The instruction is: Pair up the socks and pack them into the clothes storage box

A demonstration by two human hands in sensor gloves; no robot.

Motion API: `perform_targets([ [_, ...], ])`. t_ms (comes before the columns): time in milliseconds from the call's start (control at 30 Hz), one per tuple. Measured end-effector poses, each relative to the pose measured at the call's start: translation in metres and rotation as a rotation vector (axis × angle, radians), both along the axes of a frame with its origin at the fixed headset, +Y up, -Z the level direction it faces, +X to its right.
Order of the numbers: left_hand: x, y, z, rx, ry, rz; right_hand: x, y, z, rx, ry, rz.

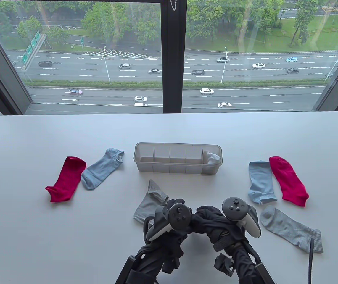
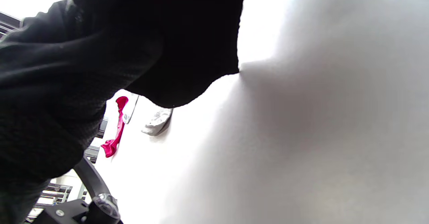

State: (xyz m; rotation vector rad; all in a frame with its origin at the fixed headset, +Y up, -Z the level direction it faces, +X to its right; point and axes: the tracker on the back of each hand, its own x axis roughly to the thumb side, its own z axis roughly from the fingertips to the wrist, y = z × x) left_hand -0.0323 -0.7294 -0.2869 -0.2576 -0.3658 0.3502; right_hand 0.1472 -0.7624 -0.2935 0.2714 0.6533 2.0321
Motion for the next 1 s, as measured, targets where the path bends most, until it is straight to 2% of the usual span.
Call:
perform_targets([
  [133,0.003,-0.004,0.000,-0.043,-0.040,-0.065,0.000,0.003,0.001,0.066,0.040,0.074],
  [267,-0.003,-0.006,-0.002,-0.082,-0.007,-0.007,-0.001,0.004,-0.001,0.045,0.023,0.045],
  [400,-0.002,0.000,-0.001,0.020,-0.001,0.068,-0.001,0.002,-0.002,0.000,-0.011,0.002],
  [467,0.001,-0.001,-0.001,0.021,0.002,0.003,-0.003,0.004,-0.001,0.017,0.000,0.015],
  [500,0.000,-0.003,-0.002,0.015,-0.004,-0.039,-0.004,0.005,0.000,0.065,0.013,0.061],
  [633,-0.006,-0.008,-0.002,-0.042,-0.001,-0.040,-0.007,0.013,0.000,0.147,0.002,0.095],
  [733,-0.008,-0.008,-0.002,-0.057,0.029,-0.058,-0.009,0.013,0.000,0.153,-0.025,0.090],
  [867,-0.010,-0.004,-0.001,0.069,0.087,0.009,-0.007,0.014,-0.001,0.158,-0.058,0.096],
  [1000,-0.006,-0.005,0.000,0.040,0.063,-0.053,-0.011,0.012,0.001,0.126,0.024,0.054],
])
